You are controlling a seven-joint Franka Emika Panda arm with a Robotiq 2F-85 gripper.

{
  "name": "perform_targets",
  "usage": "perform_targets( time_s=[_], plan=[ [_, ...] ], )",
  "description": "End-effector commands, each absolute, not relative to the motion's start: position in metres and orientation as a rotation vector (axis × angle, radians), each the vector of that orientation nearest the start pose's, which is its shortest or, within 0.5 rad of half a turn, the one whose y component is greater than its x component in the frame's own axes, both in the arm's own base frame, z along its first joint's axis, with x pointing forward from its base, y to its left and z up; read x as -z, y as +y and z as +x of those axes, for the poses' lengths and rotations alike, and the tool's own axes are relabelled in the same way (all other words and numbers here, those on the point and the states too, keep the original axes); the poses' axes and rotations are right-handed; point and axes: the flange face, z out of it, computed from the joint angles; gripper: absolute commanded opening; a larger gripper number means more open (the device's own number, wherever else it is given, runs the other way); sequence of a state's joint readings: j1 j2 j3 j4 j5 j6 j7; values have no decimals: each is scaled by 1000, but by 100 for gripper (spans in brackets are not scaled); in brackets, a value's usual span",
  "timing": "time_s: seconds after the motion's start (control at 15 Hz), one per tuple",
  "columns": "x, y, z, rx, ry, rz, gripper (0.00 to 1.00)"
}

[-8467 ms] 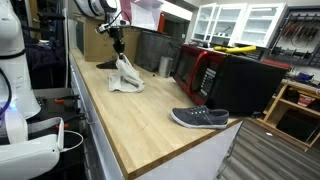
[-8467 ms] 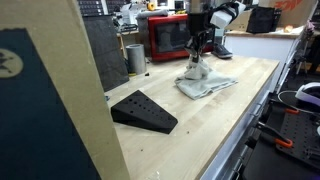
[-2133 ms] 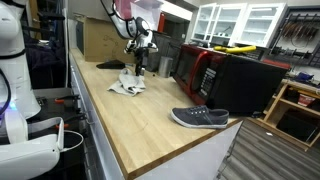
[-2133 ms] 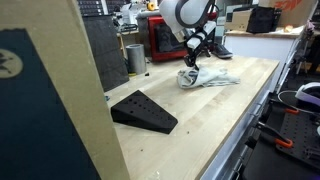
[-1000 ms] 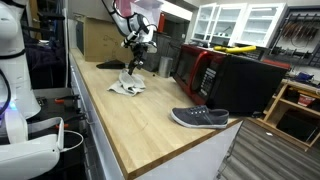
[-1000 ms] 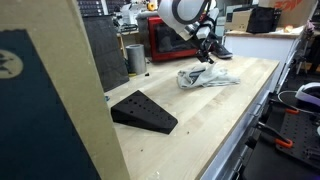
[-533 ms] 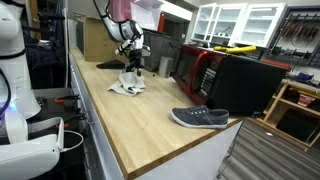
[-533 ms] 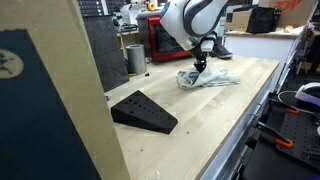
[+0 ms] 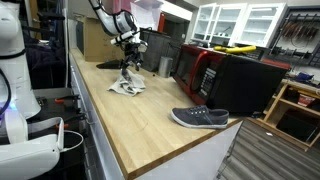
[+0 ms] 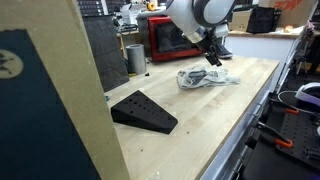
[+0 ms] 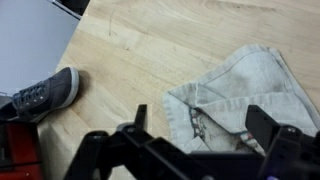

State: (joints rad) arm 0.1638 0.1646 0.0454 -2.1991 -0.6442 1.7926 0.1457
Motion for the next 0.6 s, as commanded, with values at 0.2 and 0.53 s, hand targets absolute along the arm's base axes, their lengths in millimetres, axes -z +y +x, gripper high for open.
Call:
perform_targets(
  time_s=[0.2, 0.53],
  plan=[
    [-318, 46, 485, 529, 501, 2416, 100],
    [-295, 60, 494, 425, 317, 2524, 100]
  ],
)
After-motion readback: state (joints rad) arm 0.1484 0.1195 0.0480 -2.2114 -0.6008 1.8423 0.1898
